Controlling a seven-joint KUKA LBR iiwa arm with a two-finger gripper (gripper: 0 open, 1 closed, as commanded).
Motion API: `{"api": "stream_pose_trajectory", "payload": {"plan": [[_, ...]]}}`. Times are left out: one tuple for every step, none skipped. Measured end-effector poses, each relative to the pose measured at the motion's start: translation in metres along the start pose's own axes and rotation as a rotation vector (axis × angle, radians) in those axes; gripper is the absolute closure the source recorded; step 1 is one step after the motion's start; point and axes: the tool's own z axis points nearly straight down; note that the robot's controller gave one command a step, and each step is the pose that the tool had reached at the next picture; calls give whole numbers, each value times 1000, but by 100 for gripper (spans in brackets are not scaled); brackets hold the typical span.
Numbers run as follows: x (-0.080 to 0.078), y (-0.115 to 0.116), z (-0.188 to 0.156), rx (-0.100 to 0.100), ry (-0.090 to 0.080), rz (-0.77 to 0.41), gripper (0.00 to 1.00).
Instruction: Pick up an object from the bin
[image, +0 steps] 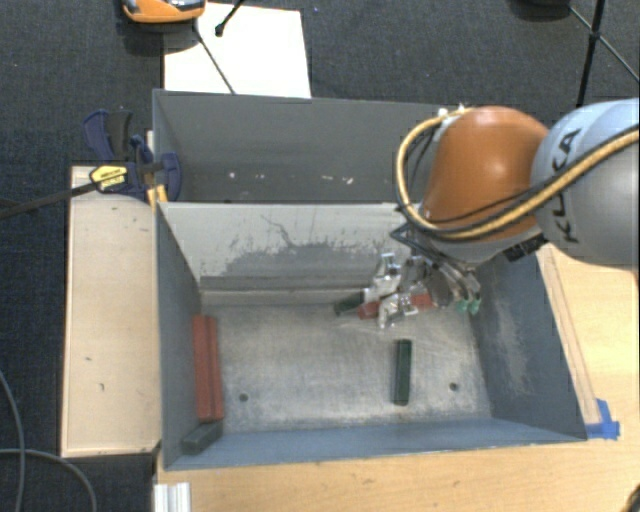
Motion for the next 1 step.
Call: {"api": "stream_pose_trajectory", "payload": {"plan": [[-12,-12,-17,3,-12,-125,100]]}}
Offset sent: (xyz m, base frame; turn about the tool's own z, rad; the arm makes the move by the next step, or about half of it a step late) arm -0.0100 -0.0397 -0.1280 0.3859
